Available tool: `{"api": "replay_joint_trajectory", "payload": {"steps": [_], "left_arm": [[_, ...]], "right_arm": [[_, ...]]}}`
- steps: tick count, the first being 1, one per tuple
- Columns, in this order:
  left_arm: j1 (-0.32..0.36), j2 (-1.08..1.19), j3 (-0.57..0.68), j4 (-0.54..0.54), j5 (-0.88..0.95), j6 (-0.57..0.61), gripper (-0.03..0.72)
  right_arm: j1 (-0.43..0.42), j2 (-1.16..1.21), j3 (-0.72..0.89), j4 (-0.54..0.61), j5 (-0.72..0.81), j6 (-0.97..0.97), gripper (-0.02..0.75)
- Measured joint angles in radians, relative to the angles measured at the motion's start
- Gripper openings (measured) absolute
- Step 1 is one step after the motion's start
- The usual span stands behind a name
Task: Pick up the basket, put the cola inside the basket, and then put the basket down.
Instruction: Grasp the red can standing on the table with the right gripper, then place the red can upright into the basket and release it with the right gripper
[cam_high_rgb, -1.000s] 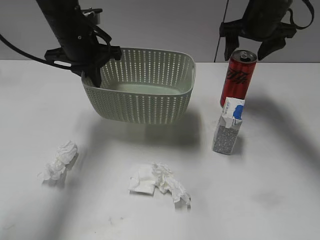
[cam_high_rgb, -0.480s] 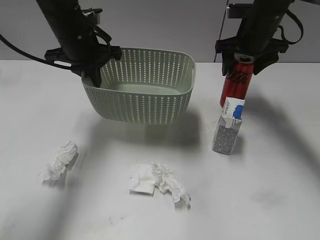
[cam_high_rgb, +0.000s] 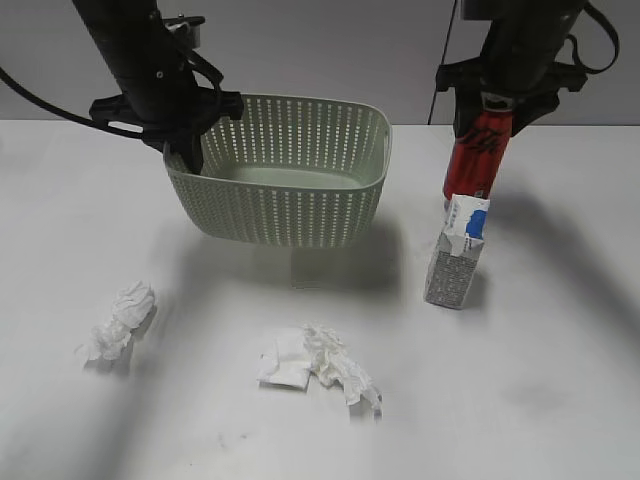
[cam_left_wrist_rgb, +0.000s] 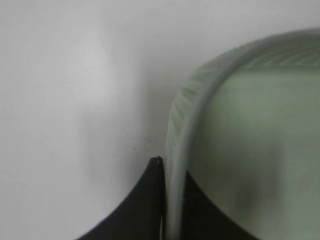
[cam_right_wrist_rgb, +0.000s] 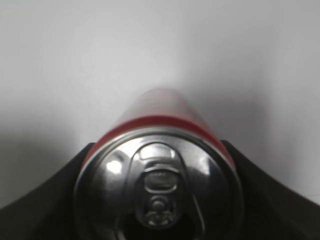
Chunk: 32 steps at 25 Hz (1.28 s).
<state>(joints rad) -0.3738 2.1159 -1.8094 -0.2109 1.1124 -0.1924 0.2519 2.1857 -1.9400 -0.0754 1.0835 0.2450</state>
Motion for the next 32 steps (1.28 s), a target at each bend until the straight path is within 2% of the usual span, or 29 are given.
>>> {"api": "replay_joint_trajectory", "payload": {"steps": [5, 8, 12, 18, 20, 22, 24, 29, 32], "left_arm": [[0.0, 0.0, 0.0, -0.035, -0.026, 0.001, -0.02], [0.0, 0.0, 0.0, -0.036, -0.034, 0.001, -0.02], [0.0, 0.0, 0.0, -0.034, -0.037, 0.001, -0.02], [0.0, 0.0, 0.0, -0.034, -0.041, 0.001, -0.02], [0.0, 0.0, 0.0, -0.034, -0.041, 0.001, -0.02], [0.0, 0.0, 0.0, -0.034, -0.041, 0.001, -0.02], [0.0, 0.0, 0.0, -0.034, -0.041, 0.001, -0.02], [0.001, 0.0, 0.0, -0.035, -0.04, 0.001, -0.02], [0.007, 0.0, 0.0, -0.038, -0.035, 0.001, -0.02]], "right_arm": [[0.002, -0.096, 0.0, -0.01, 0.034, -0.013, 0.519], [0.032, -0.155, 0.0, -0.051, 0.083, -0.043, 0.519], [0.14, -0.227, -0.005, -0.11, 0.1, -0.062, 0.519], [0.316, -0.262, -0.121, -0.1, 0.105, -0.065, 0.519], [0.353, -0.263, -0.149, -0.071, 0.102, -0.065, 0.519], [0.368, -0.261, -0.155, 0.011, 0.098, -0.07, 0.519], [0.37, -0.247, -0.16, 0.064, 0.096, -0.08, 0.519], [0.368, -0.139, -0.162, 0.098, 0.105, -0.085, 0.519], [0.355, -0.078, -0.162, 0.173, 0.105, -0.088, 0.519]]}}
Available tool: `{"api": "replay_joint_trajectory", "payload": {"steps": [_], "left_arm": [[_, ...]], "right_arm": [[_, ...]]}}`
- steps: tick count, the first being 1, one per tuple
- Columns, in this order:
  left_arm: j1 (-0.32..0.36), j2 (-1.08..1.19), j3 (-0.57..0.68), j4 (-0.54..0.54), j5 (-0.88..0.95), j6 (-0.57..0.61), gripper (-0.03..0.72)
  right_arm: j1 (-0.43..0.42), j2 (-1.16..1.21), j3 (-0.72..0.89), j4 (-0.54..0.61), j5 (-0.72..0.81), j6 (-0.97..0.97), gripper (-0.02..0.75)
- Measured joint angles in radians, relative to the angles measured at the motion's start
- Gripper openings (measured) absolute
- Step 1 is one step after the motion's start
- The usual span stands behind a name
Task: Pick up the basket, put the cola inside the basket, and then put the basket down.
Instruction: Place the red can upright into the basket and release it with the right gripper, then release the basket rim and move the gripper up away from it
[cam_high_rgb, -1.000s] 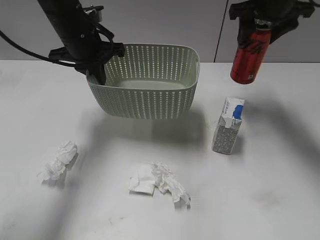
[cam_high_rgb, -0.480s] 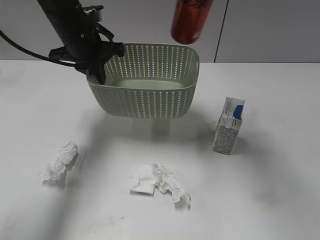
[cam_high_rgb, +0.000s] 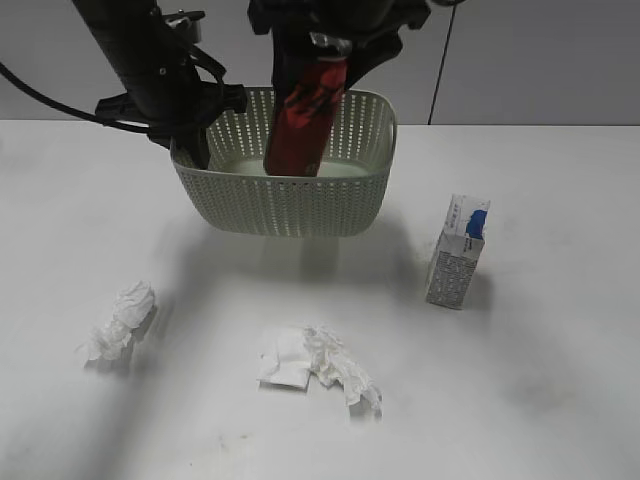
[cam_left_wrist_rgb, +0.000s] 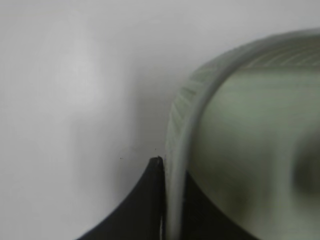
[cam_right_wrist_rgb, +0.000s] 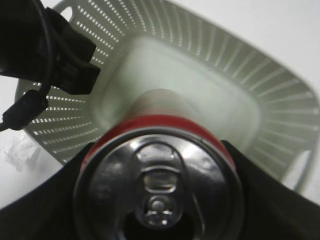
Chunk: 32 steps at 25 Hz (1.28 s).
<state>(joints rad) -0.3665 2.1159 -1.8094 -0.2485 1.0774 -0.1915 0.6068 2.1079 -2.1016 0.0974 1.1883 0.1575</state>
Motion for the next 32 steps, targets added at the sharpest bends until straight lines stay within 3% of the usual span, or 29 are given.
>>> {"api": "replay_joint_trajectory", "payload": {"steps": [3, 6, 12, 18, 23, 27, 32], "left_arm": [[0.006, 0.0, 0.0, 0.002, 0.002, 0.0, -0.02], [0.007, 0.0, 0.0, 0.002, 0.002, 0.003, -0.02], [0.007, 0.0, 0.0, 0.001, 0.001, 0.004, -0.02], [0.013, 0.0, 0.0, 0.001, 0.0, 0.004, -0.02], [0.015, 0.0, 0.0, 0.006, 0.002, 0.004, -0.02], [0.017, 0.0, 0.0, 0.007, 0.004, 0.004, -0.02], [0.017, 0.0, 0.0, 0.007, 0.007, 0.005, -0.02]], "right_arm": [[-0.01, 0.032, 0.0, 0.059, -0.01, -0.008, 0.521], [-0.011, 0.038, 0.0, 0.038, -0.037, -0.009, 0.627], [-0.012, 0.038, -0.058, -0.038, -0.009, -0.008, 0.63], [-0.016, 0.036, -0.257, -0.207, 0.026, 0.012, 0.63], [-0.057, -0.009, -0.289, -0.226, 0.028, 0.021, 0.629], [-0.122, -0.088, -0.208, -0.228, 0.027, 0.022, 0.624], [-0.244, -0.206, 0.043, -0.23, 0.027, 0.009, 0.615]]}}
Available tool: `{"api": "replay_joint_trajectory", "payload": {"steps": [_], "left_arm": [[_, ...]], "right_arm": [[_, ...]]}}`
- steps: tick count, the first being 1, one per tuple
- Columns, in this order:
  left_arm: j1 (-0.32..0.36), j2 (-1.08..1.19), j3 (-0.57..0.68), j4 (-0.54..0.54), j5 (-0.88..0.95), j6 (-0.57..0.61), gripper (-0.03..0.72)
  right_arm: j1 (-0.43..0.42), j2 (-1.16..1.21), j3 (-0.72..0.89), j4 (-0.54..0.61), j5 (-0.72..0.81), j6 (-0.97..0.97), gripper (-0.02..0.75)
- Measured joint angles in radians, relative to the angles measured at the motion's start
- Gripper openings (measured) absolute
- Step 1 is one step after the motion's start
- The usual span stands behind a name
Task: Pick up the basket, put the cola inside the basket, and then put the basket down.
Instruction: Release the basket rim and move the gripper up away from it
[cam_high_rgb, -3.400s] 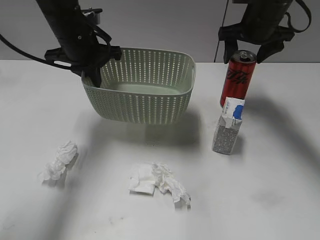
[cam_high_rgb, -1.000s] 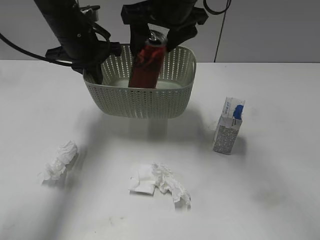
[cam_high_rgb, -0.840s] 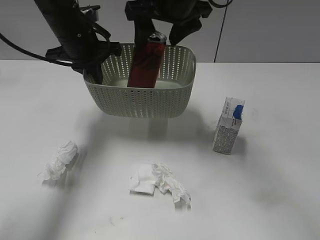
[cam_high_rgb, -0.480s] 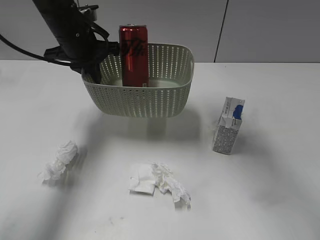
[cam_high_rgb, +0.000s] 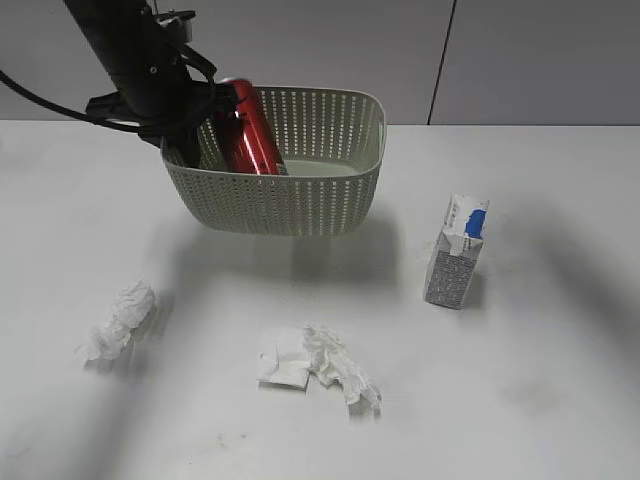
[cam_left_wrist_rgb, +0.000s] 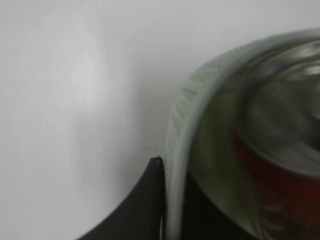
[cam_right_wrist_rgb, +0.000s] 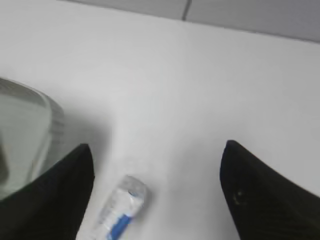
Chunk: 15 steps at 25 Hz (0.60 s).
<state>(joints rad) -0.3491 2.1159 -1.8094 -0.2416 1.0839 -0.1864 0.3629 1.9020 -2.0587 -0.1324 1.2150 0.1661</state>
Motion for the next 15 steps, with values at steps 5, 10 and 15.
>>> {"api": "replay_joint_trajectory", "payload": {"steps": [5, 10, 15], "left_arm": [[0.0, 0.0, 0.0, -0.002, 0.002, 0.0, -0.02], [0.0, 0.0, 0.0, -0.004, 0.002, 0.002, -0.02], [0.0, 0.0, 0.0, -0.009, 0.003, 0.002, -0.02]], "right_arm": [[-0.104, -0.123, 0.268, -0.01, 0.0, -0.037, 0.61], [-0.171, -0.3, 0.483, -0.007, -0.043, -0.085, 0.601], [-0.268, -0.442, 0.661, -0.008, -0.078, -0.116, 0.596]]}}
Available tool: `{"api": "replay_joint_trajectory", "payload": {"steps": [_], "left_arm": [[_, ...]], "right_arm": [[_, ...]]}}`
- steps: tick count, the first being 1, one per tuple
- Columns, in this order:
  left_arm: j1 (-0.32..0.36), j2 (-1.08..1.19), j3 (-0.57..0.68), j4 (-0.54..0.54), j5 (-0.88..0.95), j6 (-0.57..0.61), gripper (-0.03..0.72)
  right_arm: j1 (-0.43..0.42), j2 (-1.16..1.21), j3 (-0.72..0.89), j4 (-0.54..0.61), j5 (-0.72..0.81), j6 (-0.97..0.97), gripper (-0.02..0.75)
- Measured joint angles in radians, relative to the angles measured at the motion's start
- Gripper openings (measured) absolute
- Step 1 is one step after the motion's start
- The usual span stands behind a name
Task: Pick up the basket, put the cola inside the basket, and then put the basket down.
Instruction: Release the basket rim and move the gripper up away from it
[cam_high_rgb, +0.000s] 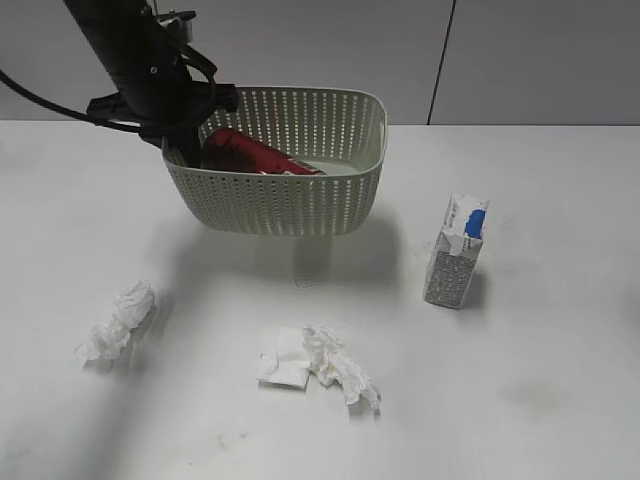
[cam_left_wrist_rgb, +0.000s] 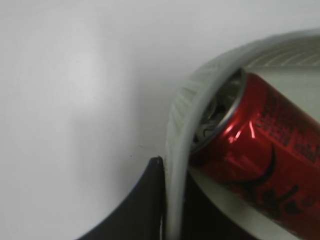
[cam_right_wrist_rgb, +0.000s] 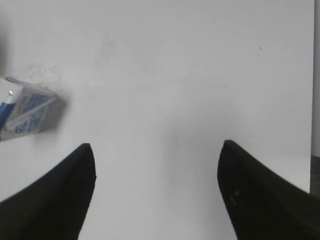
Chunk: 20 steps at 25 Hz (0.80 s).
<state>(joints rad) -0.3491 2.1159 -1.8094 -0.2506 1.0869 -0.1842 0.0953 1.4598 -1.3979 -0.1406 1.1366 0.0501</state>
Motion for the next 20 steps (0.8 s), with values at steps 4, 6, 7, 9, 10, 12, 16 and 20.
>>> {"api": "replay_joint_trajectory", "payload": {"steps": [4, 6, 7, 9, 10, 12, 16, 20], "left_arm": [[0.0, 0.0, 0.0, -0.003, 0.0, 0.0, -0.02], [0.0, 0.0, 0.0, -0.005, 0.0, 0.0, -0.02], [0.0, 0.0, 0.0, -0.005, 0.0, 0.0, -0.02], [0.0, 0.0, 0.0, -0.005, 0.0, 0.0, -0.02], [0.0, 0.0, 0.0, -0.005, 0.0, 0.0, -0.02], [0.0, 0.0, 0.0, -0.005, 0.0, 0.0, -0.02], [0.0, 0.0, 0.0, -0.006, 0.0, 0.0, -0.02], [0.0, 0.0, 0.0, -0.009, 0.002, -0.002, -0.02]], "right_arm": [[-0.022, -0.136, 0.155, 0.005, -0.035, -0.033, 0.594], [-0.023, -0.219, 0.24, 0.029, -0.064, -0.039, 0.593], [-0.023, -0.256, 0.276, 0.04, -0.078, -0.044, 0.593], [-0.023, -0.343, 0.368, 0.066, -0.115, -0.08, 0.593], [-0.023, -0.387, 0.408, 0.076, -0.135, -0.096, 0.593], [-0.023, -0.467, 0.504, 0.086, -0.167, -0.122, 0.593], [-0.023, -0.622, 0.669, 0.089, -0.191, -0.135, 0.593], [-0.023, -0.78, 0.786, 0.091, -0.19, -0.136, 0.593]]}}
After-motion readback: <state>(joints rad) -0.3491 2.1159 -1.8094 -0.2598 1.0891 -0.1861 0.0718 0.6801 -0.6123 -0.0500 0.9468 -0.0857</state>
